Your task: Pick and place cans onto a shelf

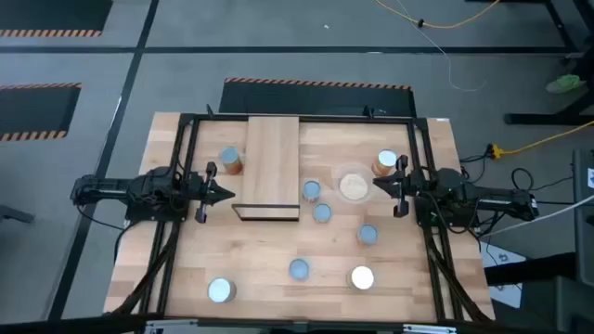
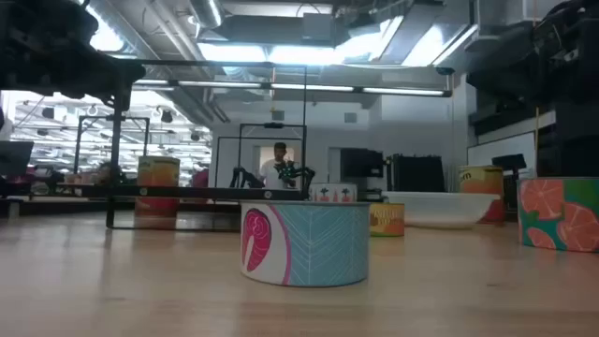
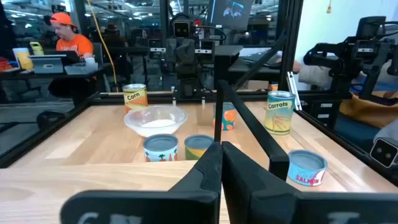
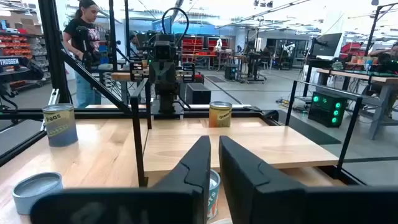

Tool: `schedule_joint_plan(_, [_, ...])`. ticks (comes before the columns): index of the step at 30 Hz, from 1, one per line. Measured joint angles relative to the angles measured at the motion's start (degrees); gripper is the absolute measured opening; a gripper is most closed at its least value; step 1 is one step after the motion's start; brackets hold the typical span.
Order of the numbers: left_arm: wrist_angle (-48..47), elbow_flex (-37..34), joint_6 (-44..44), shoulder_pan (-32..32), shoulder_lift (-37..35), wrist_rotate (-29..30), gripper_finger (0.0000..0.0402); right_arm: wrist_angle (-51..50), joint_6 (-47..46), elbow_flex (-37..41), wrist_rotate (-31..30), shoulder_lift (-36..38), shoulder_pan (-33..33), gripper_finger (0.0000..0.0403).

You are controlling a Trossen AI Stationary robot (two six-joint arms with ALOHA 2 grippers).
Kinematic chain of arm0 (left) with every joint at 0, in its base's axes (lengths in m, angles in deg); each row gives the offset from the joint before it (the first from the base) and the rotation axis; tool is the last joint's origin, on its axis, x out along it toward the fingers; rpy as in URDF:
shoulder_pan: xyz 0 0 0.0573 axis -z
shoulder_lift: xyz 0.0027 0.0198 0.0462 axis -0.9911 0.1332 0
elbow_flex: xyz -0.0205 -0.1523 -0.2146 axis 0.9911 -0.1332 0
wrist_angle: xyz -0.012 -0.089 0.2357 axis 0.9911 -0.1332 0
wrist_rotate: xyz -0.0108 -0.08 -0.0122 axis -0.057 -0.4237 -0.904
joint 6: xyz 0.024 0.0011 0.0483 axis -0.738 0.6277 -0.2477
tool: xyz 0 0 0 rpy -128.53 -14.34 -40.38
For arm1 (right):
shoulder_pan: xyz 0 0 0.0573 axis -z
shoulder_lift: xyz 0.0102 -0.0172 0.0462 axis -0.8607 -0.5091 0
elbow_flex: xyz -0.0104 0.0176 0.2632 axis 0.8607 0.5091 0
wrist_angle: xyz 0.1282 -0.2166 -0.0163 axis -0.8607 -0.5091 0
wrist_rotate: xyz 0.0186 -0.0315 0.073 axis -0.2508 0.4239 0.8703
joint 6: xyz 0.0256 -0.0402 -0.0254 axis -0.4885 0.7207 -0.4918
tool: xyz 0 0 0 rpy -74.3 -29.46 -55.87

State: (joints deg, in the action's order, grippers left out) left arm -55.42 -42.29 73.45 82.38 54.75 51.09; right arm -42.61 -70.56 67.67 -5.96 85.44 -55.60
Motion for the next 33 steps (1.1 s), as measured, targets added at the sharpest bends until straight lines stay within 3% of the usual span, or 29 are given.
schedule_joint_plan(33, [-0.63, -0.02, 0.07, -0.01, 0.0, 0.09, 0.0, 0.0, 0.0, 0.0, 0.0, 0.01, 0.02, 0.0039])
